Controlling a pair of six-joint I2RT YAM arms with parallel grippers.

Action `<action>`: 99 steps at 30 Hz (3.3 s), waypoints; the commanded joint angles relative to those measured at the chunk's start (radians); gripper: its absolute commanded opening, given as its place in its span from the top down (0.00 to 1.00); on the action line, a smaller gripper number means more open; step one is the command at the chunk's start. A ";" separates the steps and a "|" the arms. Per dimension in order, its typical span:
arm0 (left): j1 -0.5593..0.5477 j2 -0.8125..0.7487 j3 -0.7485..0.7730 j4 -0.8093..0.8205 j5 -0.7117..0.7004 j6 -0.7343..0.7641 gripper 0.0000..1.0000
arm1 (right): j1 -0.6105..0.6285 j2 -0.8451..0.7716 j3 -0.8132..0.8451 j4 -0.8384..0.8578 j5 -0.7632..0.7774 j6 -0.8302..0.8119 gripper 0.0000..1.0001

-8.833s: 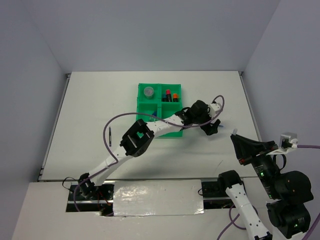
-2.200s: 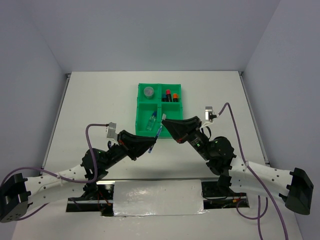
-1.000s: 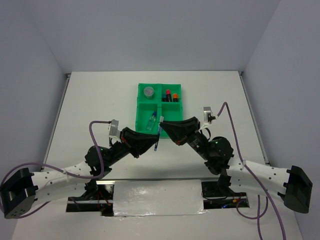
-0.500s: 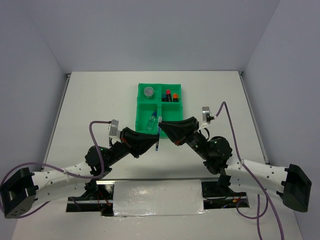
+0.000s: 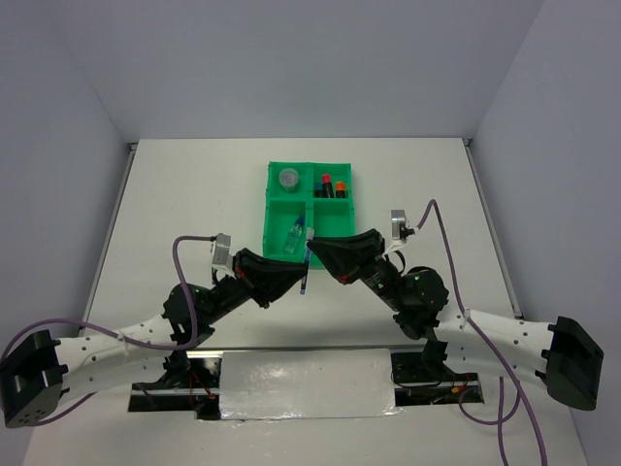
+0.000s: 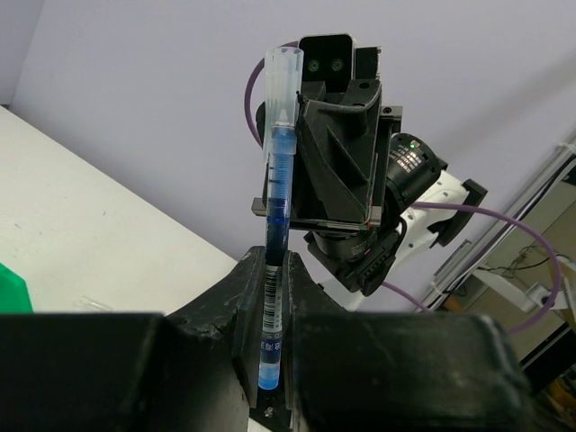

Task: Sort the stationery into containers
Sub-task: Close the pen cap on the pen.

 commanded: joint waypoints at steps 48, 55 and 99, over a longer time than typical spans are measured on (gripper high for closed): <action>0.064 -0.088 0.175 -0.071 -0.008 0.124 1.00 | 0.009 0.103 -0.204 0.056 -0.060 -0.038 1.00; 0.093 -0.093 0.196 -0.104 0.026 0.120 1.00 | 0.009 0.115 -0.216 0.054 -0.063 -0.053 1.00; 0.133 -0.079 0.175 -0.070 0.118 0.106 1.00 | 0.009 0.076 -0.138 -0.036 -0.116 -0.087 0.91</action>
